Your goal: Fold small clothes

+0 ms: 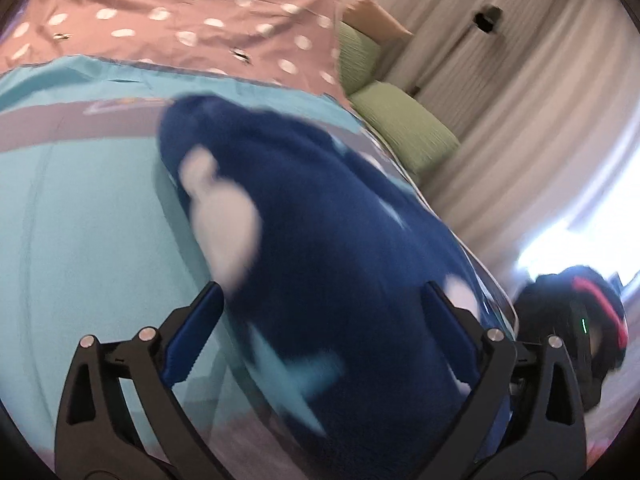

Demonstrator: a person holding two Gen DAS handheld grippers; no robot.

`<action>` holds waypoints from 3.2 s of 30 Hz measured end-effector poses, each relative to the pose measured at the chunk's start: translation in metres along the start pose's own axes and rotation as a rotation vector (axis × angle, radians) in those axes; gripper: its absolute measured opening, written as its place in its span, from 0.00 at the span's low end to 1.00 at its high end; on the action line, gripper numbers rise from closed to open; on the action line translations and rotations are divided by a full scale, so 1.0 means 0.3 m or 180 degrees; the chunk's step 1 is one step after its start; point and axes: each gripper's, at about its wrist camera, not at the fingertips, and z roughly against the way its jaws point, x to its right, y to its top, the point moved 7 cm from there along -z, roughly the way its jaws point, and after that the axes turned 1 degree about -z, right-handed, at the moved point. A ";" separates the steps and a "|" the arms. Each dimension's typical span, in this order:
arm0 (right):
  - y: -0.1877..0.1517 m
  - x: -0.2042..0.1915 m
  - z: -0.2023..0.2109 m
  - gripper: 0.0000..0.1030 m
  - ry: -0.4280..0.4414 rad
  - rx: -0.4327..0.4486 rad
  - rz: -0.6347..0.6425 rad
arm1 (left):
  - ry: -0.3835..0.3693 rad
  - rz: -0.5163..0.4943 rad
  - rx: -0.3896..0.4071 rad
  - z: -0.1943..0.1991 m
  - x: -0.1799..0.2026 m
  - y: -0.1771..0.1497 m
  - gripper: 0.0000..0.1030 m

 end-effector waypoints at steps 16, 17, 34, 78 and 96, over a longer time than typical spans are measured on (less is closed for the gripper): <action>-0.014 -0.148 0.036 0.57 -0.0534 0.0440 0.1211 | -0.0008 0.0022 -0.0082 -0.178 -0.099 0.254 0.47; -0.017 -0.157 0.038 0.56 -0.0536 0.0458 0.1286 | -0.0021 0.0027 -0.0049 -0.156 -0.096 0.261 0.47; 0.200 -0.445 -0.051 0.52 -0.0185 0.0442 0.2084 | 0.0477 -0.0084 0.0432 0.137 -0.157 0.490 0.47; 0.510 -0.510 -0.705 0.90 -0.0778 0.0149 0.2369 | 0.2169 0.0200 0.0747 0.169 -0.684 0.455 0.97; -0.059 -0.536 0.092 0.94 -0.0632 0.0931 0.2917 | 0.2003 -0.0504 0.1125 0.566 0.126 -0.113 0.98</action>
